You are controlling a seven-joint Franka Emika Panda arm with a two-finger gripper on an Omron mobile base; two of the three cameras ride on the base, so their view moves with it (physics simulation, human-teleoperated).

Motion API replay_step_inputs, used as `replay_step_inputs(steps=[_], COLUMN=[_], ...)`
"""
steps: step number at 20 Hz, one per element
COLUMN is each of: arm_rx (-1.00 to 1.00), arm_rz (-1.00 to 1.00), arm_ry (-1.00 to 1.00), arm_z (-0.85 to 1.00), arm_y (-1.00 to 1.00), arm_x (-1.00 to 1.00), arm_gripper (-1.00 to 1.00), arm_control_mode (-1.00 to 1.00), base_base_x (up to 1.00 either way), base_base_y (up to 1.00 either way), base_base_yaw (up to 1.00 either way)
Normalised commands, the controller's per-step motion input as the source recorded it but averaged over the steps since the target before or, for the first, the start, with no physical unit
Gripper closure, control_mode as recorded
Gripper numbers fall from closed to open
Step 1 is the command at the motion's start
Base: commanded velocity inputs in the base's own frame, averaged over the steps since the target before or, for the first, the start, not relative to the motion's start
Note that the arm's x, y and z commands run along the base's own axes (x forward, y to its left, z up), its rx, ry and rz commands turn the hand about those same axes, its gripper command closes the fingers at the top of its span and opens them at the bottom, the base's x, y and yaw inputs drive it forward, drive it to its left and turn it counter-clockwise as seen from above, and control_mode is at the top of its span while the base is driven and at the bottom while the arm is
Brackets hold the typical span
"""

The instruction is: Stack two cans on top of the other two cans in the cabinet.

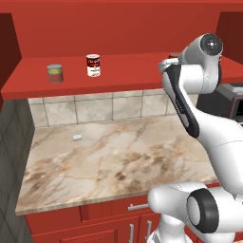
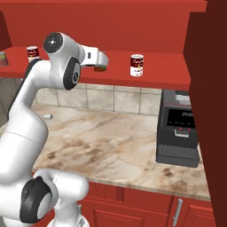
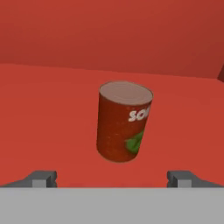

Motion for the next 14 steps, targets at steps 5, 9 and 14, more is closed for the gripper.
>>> replay_step_inputs(steps=[5,9,14], arm_rx=[-0.01,-0.02,0.00], arm_rz=[0.08,0.00,-0.01], arm_ry=[-0.02,0.00,0.03], arm_z=[-0.09,0.00,0.00], arm_y=[-0.08,-0.15,-0.12], arm_x=[0.24,0.19,0.17], arm_gripper=[-1.00,-1.00,-1.00], arm_control_mode=[-1.00,-1.00,-1.00], base_base_x=[0.00,0.00,0.00], base_base_y=[0.00,0.00,0.00], base_base_yaw=[0.00,0.00,0.00])
